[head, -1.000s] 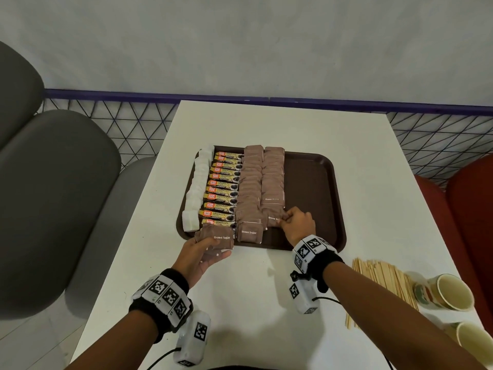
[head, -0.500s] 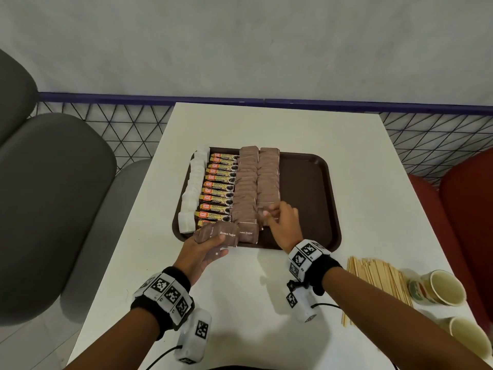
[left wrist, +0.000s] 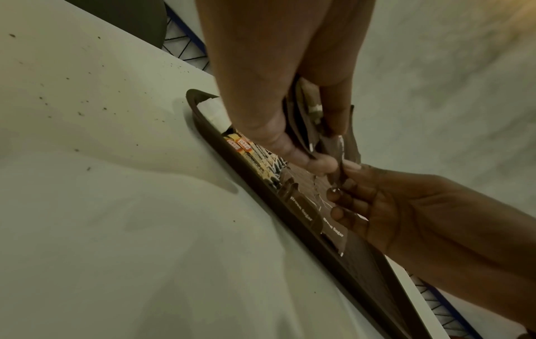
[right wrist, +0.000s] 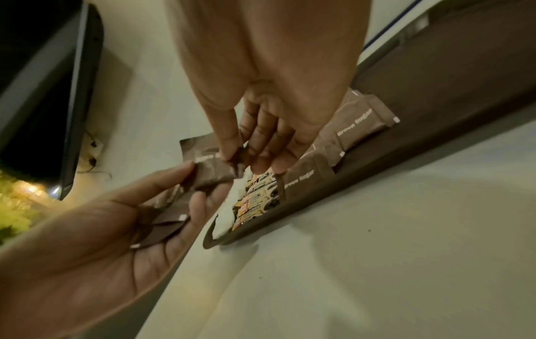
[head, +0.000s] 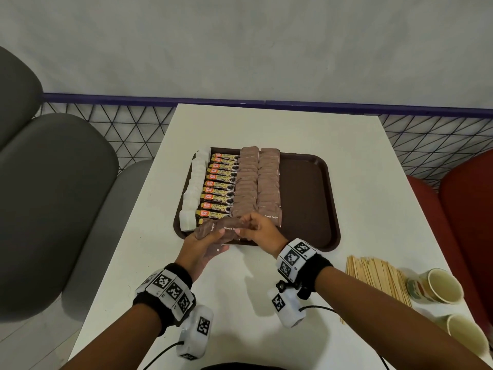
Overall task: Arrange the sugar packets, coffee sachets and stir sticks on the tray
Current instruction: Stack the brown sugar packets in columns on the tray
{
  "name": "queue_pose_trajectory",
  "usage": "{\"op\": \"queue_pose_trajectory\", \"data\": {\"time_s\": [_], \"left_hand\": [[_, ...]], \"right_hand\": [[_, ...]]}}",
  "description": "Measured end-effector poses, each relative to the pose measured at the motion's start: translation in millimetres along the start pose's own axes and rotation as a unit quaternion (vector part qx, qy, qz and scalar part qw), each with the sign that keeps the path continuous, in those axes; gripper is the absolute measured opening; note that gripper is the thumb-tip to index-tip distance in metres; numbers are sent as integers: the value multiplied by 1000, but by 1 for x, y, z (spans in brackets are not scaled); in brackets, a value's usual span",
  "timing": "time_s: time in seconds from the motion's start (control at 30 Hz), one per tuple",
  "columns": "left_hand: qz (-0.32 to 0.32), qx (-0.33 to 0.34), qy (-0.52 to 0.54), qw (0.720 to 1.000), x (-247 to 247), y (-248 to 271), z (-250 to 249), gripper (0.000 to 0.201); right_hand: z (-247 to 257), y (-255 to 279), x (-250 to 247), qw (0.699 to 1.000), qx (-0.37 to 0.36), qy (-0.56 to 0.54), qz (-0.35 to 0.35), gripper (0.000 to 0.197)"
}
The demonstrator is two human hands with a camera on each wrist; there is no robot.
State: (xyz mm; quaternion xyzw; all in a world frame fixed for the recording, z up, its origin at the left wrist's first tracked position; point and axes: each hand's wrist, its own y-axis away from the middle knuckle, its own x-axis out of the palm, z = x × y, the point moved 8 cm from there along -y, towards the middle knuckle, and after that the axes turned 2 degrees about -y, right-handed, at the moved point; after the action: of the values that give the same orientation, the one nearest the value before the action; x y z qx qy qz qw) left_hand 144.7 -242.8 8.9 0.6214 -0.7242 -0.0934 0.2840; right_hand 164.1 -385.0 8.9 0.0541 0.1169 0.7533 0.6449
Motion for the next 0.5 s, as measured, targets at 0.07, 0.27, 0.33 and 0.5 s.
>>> {"op": "queue_pose_trajectory", "data": {"time_s": [0.07,0.27,0.33,0.5], "left_hand": [[-11,-16,42,999,-3,0,3,22],[-5,-36,110,993,-10,1,2,27],[-14,-28,89,996,-14,1,2,24],[-45,-21,46,998,-22,2,4,16]], "right_hand": [[-5,1,-6,1000,13,-12,-15,24],[-12,7,-76,980,12,57,-191,20],[-14,13,-100,966,21,88,-243,10],[-27,21,-121,947,67,183,-256,15]]}}
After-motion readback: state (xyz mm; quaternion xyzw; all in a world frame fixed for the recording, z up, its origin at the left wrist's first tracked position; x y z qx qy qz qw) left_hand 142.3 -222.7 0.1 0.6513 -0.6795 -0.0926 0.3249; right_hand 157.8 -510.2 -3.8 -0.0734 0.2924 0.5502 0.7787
